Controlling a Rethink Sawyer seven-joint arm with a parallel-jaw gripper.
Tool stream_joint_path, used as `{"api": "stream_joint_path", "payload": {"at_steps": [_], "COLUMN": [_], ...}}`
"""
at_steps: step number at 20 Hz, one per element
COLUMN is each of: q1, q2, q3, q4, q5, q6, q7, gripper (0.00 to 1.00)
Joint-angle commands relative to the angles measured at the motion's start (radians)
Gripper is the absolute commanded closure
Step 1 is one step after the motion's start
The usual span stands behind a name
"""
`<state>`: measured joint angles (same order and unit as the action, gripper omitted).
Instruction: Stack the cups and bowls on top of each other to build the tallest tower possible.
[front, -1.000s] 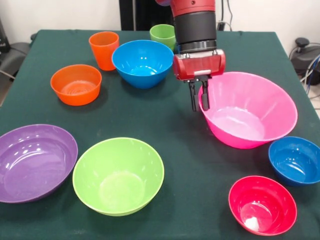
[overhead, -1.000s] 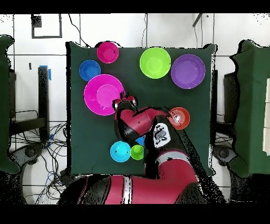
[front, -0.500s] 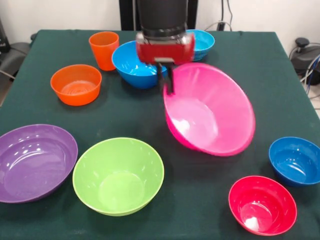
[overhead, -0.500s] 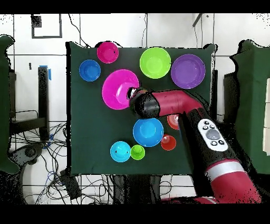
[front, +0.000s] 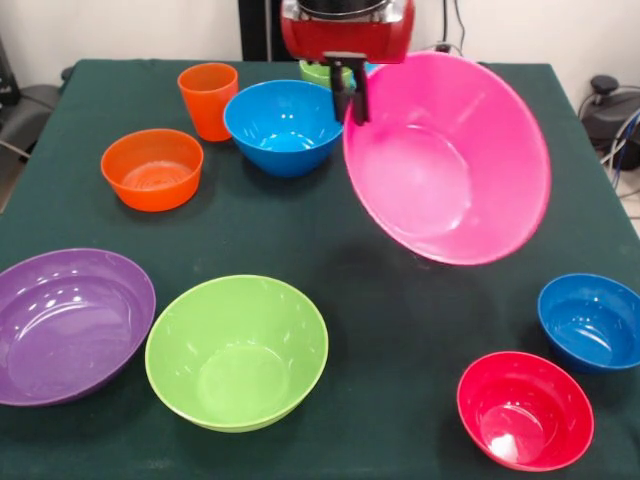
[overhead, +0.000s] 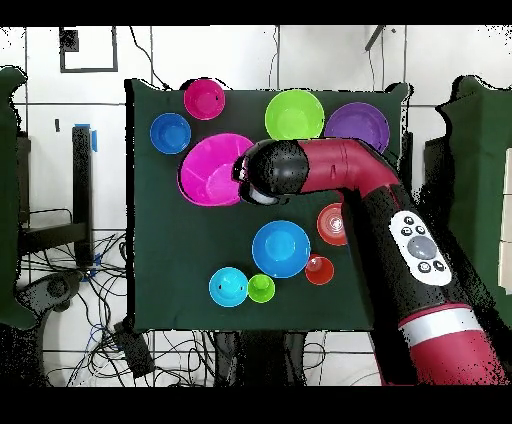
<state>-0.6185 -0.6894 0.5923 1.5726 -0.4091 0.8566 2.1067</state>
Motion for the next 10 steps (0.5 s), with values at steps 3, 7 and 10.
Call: {"api": "stream_joint_path", "payload": {"at_steps": [3,7,10], "q1": [-0.011,-0.015,-0.012], "q2": [0.082,0.088,0.113], "q3": [0.131,0.138,0.139], "q4": [-0.085,-0.086,-0.101], "q5": [-0.043,-0.054,-0.069], "q6": [0.054,0.054,0.053], "q7": [-0.352,-0.352,-0.367], "gripper": [1.00,1.00,1.00]}}
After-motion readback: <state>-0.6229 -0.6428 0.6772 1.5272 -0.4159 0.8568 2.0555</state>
